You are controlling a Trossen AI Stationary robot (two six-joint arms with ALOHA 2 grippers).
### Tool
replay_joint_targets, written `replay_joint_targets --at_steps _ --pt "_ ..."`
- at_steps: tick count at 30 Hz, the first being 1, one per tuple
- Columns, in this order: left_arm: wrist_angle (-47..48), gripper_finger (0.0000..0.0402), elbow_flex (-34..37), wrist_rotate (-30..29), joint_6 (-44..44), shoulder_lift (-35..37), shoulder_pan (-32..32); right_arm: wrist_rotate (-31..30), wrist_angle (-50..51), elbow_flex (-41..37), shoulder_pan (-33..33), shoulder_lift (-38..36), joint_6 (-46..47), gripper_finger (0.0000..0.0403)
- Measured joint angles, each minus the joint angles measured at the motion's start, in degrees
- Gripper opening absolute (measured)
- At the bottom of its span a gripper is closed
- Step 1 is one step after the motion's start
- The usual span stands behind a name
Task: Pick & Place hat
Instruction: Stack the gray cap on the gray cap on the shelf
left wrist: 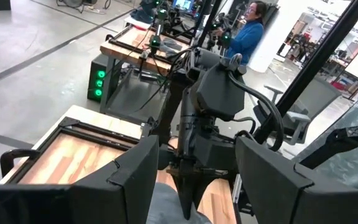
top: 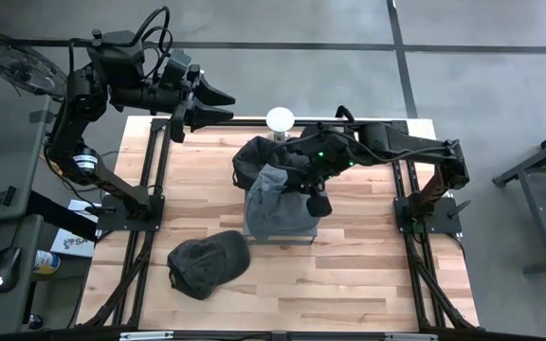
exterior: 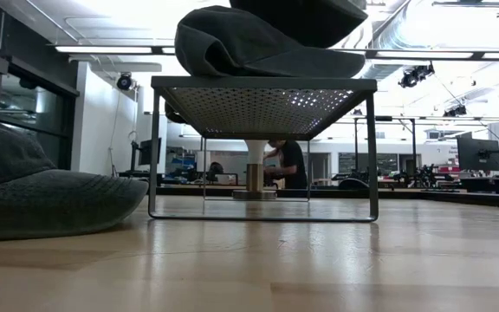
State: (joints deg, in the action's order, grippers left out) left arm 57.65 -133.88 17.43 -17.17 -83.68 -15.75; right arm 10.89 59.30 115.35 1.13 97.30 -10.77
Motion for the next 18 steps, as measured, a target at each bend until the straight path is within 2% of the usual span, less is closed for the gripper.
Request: replay_joint_targets --at_steps 18 --pt "0.04 0.0213 0.00 0.04 -0.02 0.00 0.02 0.62 1.49 -0.02 0.22 4.82 0.27 0.0000"
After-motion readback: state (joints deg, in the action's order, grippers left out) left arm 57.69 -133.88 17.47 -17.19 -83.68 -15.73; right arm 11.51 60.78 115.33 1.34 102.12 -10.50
